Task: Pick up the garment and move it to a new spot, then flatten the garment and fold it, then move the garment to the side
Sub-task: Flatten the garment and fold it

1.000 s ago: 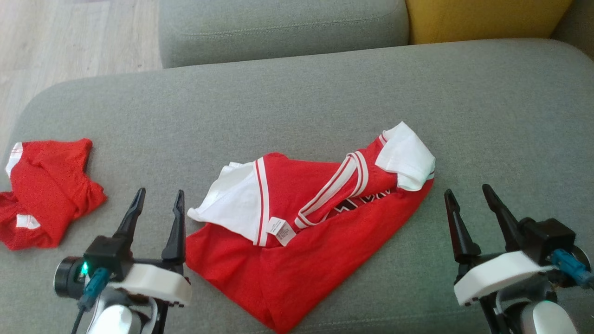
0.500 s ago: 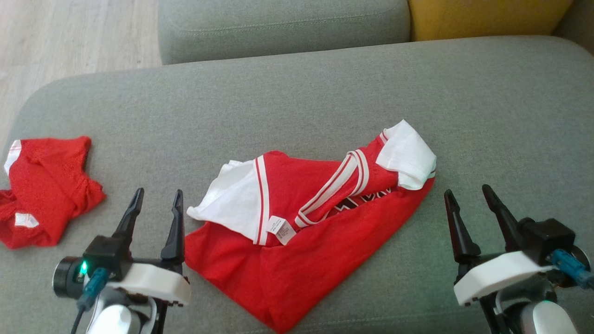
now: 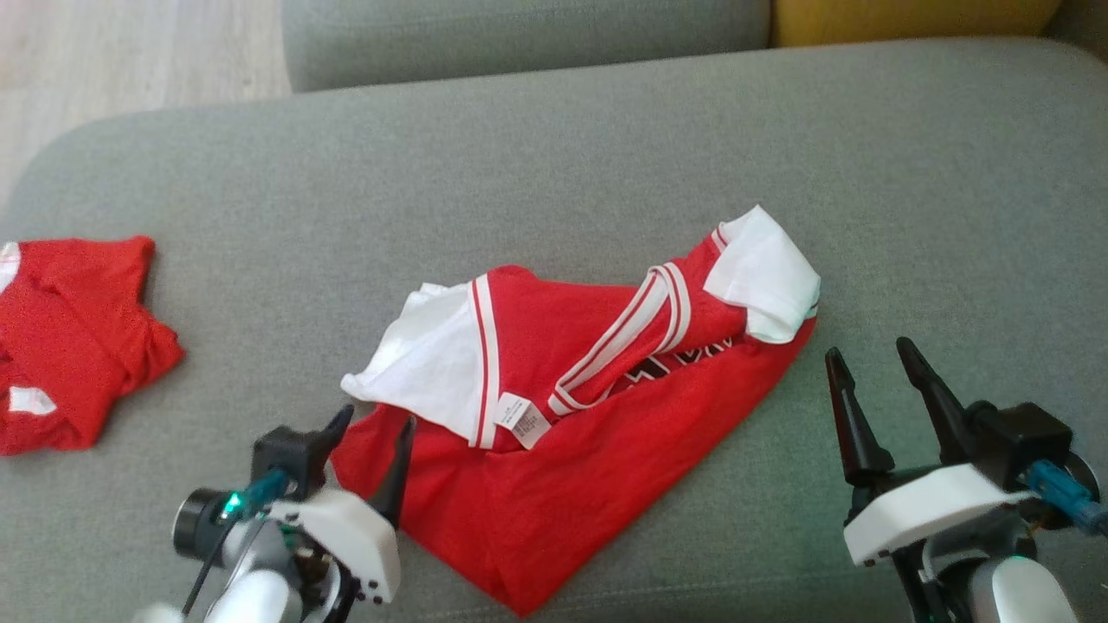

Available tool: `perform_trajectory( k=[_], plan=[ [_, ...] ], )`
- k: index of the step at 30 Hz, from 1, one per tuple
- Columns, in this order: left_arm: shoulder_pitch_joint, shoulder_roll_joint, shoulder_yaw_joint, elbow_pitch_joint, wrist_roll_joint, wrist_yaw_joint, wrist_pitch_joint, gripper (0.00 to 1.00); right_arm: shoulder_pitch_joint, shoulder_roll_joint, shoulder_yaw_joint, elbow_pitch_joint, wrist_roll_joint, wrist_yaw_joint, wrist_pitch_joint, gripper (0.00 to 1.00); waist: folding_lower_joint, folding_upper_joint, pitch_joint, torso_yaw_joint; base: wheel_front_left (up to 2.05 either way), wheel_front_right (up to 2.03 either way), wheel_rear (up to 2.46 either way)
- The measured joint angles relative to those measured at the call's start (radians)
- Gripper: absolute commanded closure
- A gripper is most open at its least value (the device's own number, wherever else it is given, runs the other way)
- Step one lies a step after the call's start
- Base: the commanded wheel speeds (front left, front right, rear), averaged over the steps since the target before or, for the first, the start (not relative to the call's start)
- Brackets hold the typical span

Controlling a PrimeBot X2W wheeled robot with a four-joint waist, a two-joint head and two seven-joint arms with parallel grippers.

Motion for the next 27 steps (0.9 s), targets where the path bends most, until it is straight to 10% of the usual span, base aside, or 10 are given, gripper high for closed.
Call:
perform_trajectory(
  k=[12,13,14,27],
  plan=[
    [-0.163,-0.012,-0.024,0.214,-0.063,-0.044,0.262,0.0,-0.056,0.0,0.016,0.011,0.004,0.0,-0.005,0.0,0.0,0.0,0.075,-0.042,0.0,0.0,0.0],
    [-0.171,-0.013,-0.021,0.214,-0.072,-0.051,0.266,0.68,-0.056,0.0,0.016,0.012,0.006,0.0,-0.005,0.0,0.0,0.0,0.078,-0.046,0.0,0.0,0.0],
    [-0.176,-0.014,-0.017,0.214,-0.086,-0.056,0.267,1.0,-0.056,0.0,0.016,0.014,0.01,0.0,-0.007,0.0,0.0,0.0,0.081,-0.049,0.0,0.0,0.0],
    [-0.31,0.03,0.018,0.125,-0.035,-0.023,0.168,1.0,-0.072,0.0,0.011,0.027,0.028,0.0,-0.03,0.0,0.0,0.0,0.115,-0.071,0.0,0.0,0.0]
  ],
)
